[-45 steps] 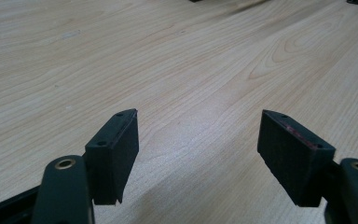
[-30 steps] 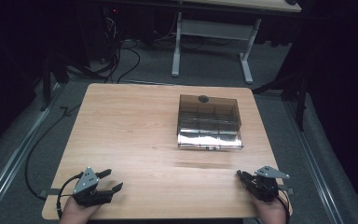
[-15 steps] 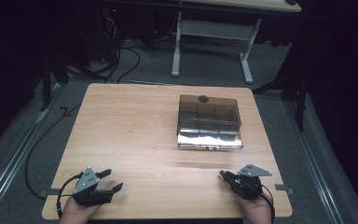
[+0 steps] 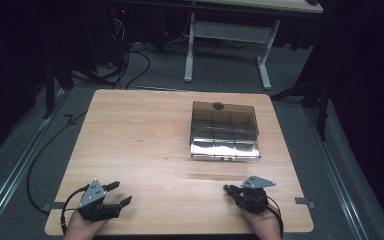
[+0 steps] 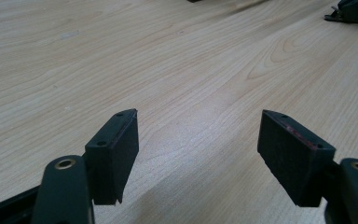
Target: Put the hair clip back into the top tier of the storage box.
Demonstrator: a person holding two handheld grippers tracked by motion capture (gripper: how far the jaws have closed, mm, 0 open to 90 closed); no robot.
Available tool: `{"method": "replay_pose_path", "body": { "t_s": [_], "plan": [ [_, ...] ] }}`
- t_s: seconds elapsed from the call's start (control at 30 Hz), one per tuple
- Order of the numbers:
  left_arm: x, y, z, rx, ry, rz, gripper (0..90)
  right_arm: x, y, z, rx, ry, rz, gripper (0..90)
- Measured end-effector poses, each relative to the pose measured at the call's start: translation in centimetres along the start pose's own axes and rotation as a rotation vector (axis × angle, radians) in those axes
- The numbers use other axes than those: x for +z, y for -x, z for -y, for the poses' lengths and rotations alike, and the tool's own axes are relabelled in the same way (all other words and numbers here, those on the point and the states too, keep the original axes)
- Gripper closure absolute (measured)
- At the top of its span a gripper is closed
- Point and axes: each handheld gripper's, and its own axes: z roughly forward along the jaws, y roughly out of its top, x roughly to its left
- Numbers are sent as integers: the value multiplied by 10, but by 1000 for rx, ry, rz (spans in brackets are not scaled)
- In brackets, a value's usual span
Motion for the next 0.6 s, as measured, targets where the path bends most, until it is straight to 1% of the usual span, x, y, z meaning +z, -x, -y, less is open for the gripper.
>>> {"method": "replay_pose_path", "body": {
  "t_s": [0.1,0.3,0.4,0.47,0.53,0.6],
  "plan": [
    [0,0,0,0,0,-1,296,1,1,1,5,-5,-5,789],
    [0,0,0,0,-1,-1,296,1,0,1,-11,-2,3,784],
    [0,0,0,-1,-2,-2,296,1,-1,1,-9,-4,6,732],
    [0,0,0,-3,-4,-3,296,-1,0,1,-5,15,-4,717],
    [0,0,0,-4,-4,-5,296,-4,2,0,17,38,-17,717],
    [0,0,0,-4,-4,-6,296,-8,3,-1,17,43,-3,719]
  ]
}}
